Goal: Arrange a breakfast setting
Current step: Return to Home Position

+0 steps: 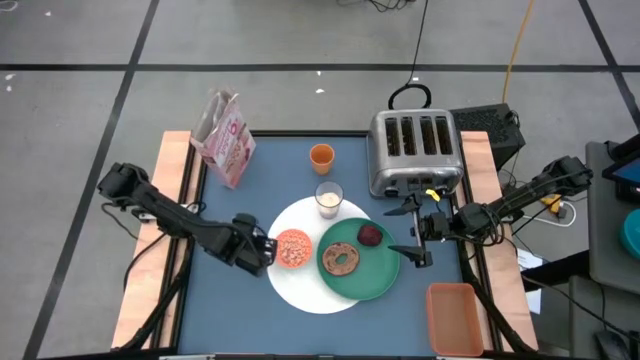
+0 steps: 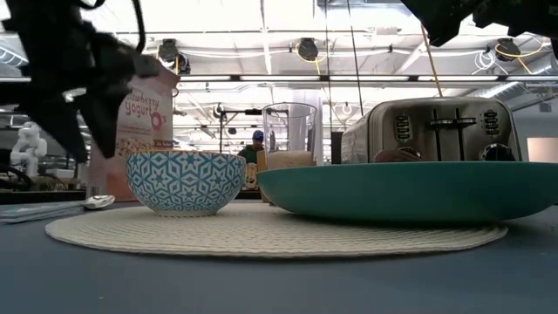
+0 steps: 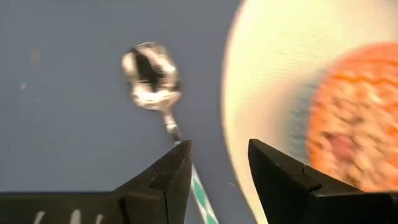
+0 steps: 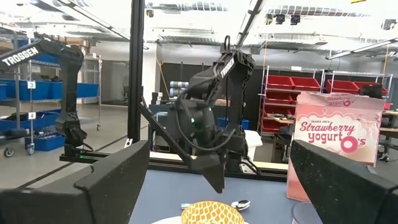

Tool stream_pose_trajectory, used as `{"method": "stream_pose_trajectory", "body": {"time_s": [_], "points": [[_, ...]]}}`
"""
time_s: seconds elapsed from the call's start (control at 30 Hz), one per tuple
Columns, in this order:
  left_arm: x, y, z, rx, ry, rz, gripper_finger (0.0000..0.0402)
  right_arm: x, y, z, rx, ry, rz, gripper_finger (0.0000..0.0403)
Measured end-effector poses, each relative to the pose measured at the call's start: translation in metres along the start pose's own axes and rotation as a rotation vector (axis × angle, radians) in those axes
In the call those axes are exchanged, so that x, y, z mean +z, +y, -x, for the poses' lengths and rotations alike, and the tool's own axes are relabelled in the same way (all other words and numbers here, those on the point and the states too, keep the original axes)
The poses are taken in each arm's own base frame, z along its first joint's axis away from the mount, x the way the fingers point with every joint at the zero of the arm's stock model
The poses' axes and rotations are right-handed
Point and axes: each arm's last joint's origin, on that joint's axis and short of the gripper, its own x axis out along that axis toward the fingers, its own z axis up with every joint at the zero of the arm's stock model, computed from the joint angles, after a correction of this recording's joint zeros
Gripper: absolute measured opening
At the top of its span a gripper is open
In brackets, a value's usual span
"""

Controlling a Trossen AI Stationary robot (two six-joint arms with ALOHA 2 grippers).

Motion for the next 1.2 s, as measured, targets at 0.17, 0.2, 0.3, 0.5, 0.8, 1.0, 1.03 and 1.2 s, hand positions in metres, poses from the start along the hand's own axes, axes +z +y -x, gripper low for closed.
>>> {"method": "stream_pose_trajectory", "body": {"time_s": [0.17,0.2,0.3,0.5,0.8,1.0,1.03,1.2], "points": [[0.005,-0.019,0.021,-0.101,-0.044,-0.172,0.0163,0.000,0.000,0.000,0.000,0.000,0.000,0.0384],[0.006,-0.024,0.027,-0.126,-0.065,-0.219,0.0163,0.000,0.000,0.000,0.000,0.000,0.000,0.0384],[0.012,-0.038,0.047,-0.196,-0.163,-0.353,0.0163,0.000,0.000,0.000,0.000,0.000,0.000,0.0384],[0.029,-0.055,0.091,-0.280,-0.388,-0.601,0.0163,0.000,0.000,0.000,0.000,0.000,0.000,0.0384],[0.071,-0.034,0.138,-0.307,-0.559,-0.837,0.0163,0.000,0.000,0.000,0.000,0.000,-0.001,0.0384],[0.097,0.006,0.146,-0.306,-0.611,-0.832,0.0163,0.000,0.000,0.000,0.000,0.000,-0.001,0.0384],[0.098,0.014,0.143,-0.309,-0.612,-0.820,0.0163,0.000,0.000,0.000,0.000,-0.001,-0.001,0.0384],[0.095,0.046,0.119,-0.400,-0.660,-0.764,0.0163,0.000,0.000,0.000,-0.001,0.000,-0.001,0.0384]]}}
